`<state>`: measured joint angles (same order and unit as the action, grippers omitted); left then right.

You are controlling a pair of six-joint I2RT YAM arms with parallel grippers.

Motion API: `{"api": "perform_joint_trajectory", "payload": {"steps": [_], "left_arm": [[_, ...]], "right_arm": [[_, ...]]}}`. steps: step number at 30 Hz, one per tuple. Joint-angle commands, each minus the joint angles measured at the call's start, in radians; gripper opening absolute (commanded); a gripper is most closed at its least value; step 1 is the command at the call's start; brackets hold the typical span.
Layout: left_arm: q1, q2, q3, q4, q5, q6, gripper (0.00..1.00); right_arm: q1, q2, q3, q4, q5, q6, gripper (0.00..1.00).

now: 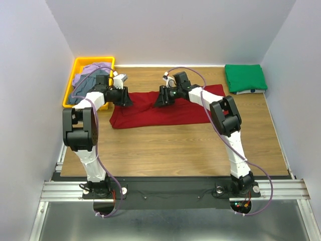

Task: Fold and stack the t-shirts
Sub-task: Fold the tshirt

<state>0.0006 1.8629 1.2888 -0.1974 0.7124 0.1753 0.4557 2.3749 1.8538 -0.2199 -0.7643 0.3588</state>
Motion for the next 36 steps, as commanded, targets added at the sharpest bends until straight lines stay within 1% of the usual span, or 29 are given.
{"api": "perform_joint_trajectory", "payload": {"steps": [1, 6, 9, 14, 17, 18, 20, 24, 25, 27, 29, 32, 36], "left_arm": [[0.003, 0.018, 0.010, 0.056, -0.010, -0.019, 0.41], [0.002, 0.045, 0.017, 0.078, -0.008, -0.030, 0.41], [0.002, 0.056, 0.018, 0.087, -0.007, -0.033, 0.41], [0.002, 0.079, 0.026, 0.095, -0.010, -0.036, 0.41], [0.004, 0.088, 0.029, 0.101, -0.010, -0.042, 0.41], [0.003, 0.090, 0.032, 0.104, -0.008, -0.042, 0.41], [0.002, 0.096, 0.035, 0.107, -0.013, -0.045, 0.41], [0.002, 0.105, 0.043, 0.110, -0.027, -0.045, 0.41], [0.002, 0.110, 0.044, 0.111, -0.033, -0.046, 0.41], [0.002, 0.113, 0.044, 0.116, -0.040, -0.049, 0.41], [0.004, 0.116, 0.046, 0.121, -0.048, -0.054, 0.41], [0.002, 0.122, 0.047, 0.122, -0.062, -0.057, 0.41], [0.004, 0.124, 0.046, 0.124, -0.070, -0.057, 0.41]], "right_arm": [[0.018, 0.017, 0.061, 0.036, 0.014, 0.003, 0.54], [0.031, 0.053, 0.094, 0.050, 0.033, 0.015, 0.52], [0.032, 0.064, 0.111, 0.054, 0.030, 0.023, 0.47], [0.037, 0.073, 0.131, 0.065, 0.019, 0.031, 0.45], [0.038, 0.084, 0.145, 0.067, 0.017, 0.040, 0.40], [0.038, 0.086, 0.147, 0.067, 0.016, 0.042, 0.35], [0.038, 0.081, 0.148, 0.067, 0.008, 0.051, 0.32], [0.038, 0.049, 0.140, 0.068, -0.016, 0.080, 0.19], [0.038, 0.041, 0.140, 0.067, -0.024, 0.091, 0.11], [0.038, 0.018, 0.137, 0.067, -0.039, 0.129, 0.01], [0.038, 0.007, 0.137, 0.068, -0.065, 0.155, 0.01], [0.037, -0.002, 0.136, 0.068, -0.098, 0.236, 0.01], [0.020, -0.008, 0.124, 0.070, -0.102, 0.317, 0.01]]}}
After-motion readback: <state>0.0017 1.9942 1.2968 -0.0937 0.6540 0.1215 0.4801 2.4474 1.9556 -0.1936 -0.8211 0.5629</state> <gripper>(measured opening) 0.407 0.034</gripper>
